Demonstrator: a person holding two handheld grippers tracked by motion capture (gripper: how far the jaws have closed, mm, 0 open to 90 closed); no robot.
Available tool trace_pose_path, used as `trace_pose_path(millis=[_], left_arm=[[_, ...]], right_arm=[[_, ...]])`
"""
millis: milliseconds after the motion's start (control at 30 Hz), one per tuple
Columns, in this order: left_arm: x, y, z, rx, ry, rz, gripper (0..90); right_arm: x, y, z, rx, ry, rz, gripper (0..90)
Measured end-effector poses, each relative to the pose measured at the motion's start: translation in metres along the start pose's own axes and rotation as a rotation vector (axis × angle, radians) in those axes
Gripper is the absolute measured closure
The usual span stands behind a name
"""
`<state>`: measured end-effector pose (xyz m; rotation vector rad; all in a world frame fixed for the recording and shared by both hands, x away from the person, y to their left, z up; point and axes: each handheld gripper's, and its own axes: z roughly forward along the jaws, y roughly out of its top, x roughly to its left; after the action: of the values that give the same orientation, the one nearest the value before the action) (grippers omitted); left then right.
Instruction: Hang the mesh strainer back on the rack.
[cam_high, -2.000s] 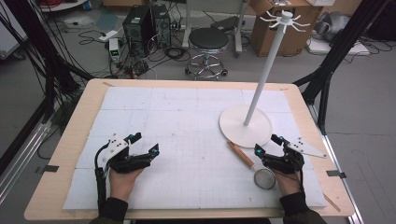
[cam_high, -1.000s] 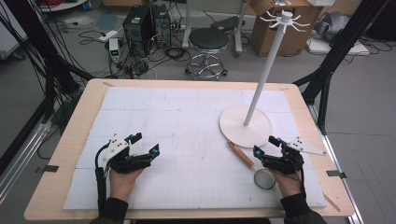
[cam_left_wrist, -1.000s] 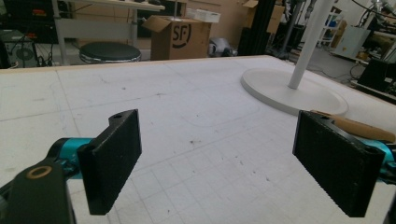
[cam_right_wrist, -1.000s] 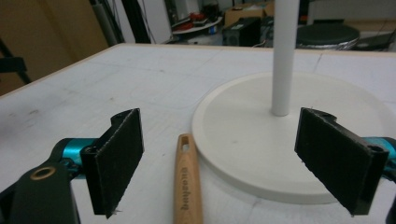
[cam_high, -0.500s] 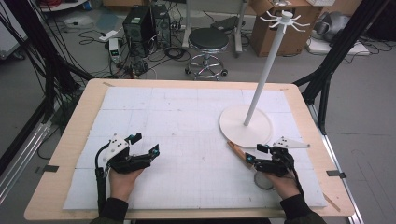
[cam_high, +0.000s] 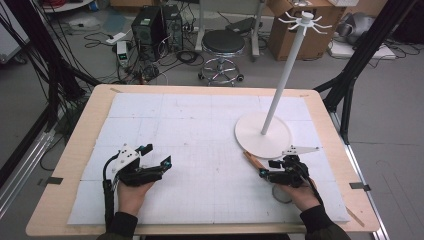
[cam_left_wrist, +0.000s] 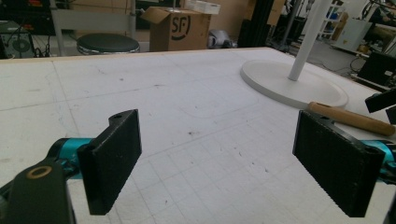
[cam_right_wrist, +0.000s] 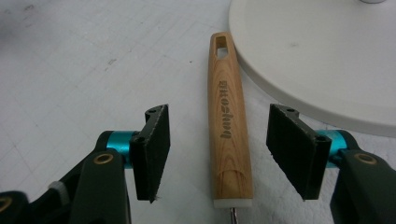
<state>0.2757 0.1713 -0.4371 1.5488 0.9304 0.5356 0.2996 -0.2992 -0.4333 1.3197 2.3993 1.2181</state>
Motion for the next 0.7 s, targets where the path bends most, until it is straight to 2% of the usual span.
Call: trace_pose_path(millis=[200,333,400,700], left_arm=[[0.000,0.000,-0.001,-0.001,0.007,0.001,15.9],[0.000,0.000,0.000,-0.002,0.008,0.002,15.9],[0.000,0.000,-0.001,-0.003,0.009,0.001,15.9],[0.000,0.000,-0.001,0.001,0.009,0.004,15.9]], right_arm=[[-0.001,0.002,0.006,0.050,0.030,0.031,42.7],[-0.001,0.003,0.009,0.073,0.019,0.034,43.0],[-0.003,0.003,0.013,0.107,0.019,0.042,44.8],[-0.002,0.003,0.015,0.116,0.009,0.024,46.6]])
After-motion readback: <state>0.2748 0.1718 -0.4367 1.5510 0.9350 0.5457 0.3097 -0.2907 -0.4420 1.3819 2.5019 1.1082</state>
